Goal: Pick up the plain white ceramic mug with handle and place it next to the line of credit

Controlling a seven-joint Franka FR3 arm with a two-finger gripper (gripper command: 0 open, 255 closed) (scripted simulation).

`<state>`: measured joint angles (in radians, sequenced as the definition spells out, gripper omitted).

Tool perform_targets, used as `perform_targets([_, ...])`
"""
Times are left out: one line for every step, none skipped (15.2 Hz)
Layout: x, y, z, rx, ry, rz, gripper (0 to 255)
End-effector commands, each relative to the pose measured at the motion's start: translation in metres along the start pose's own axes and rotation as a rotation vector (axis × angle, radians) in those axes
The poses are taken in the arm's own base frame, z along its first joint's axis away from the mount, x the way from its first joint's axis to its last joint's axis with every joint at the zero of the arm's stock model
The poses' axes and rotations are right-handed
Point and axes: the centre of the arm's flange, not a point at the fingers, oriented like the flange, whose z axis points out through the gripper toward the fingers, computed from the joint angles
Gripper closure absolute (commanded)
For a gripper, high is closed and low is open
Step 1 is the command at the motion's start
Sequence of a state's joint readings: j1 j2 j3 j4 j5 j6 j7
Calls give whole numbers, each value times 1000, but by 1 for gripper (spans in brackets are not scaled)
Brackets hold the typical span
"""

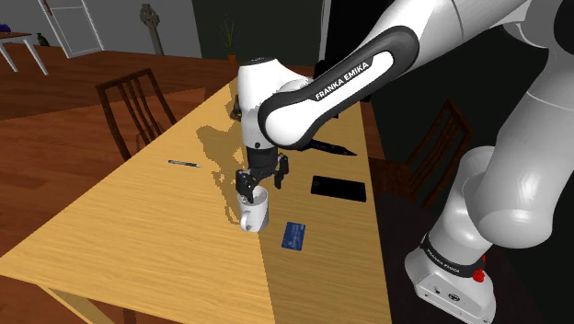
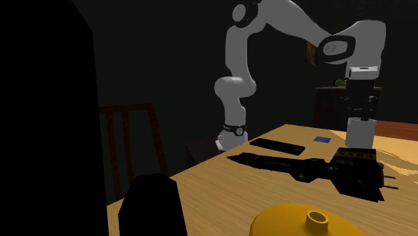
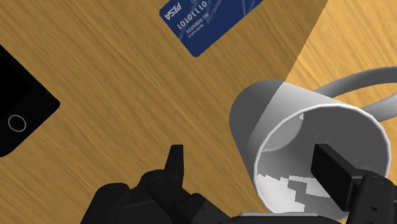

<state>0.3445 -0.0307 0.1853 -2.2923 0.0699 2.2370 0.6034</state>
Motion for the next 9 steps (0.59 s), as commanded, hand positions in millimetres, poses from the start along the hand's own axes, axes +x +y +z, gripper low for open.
perform_targets([0,0,-13,0,0,0,0])
perform_targets([0,0,-26,0,0,0,0])
perform_targets([0,0,-40,0,0,0,0])
perform_targets([0,0,-50,0,0,0,0])
perform_targets([0,0,-50,0,0,0,0])
perform_targets([0,0,-50,0,0,0,0])
perform_targets([0,0,-50,0,0,0,0])
perform_targets([0,0,-50,0,0,0,0])
perform_targets([0,0,-50,0,0,0,0])
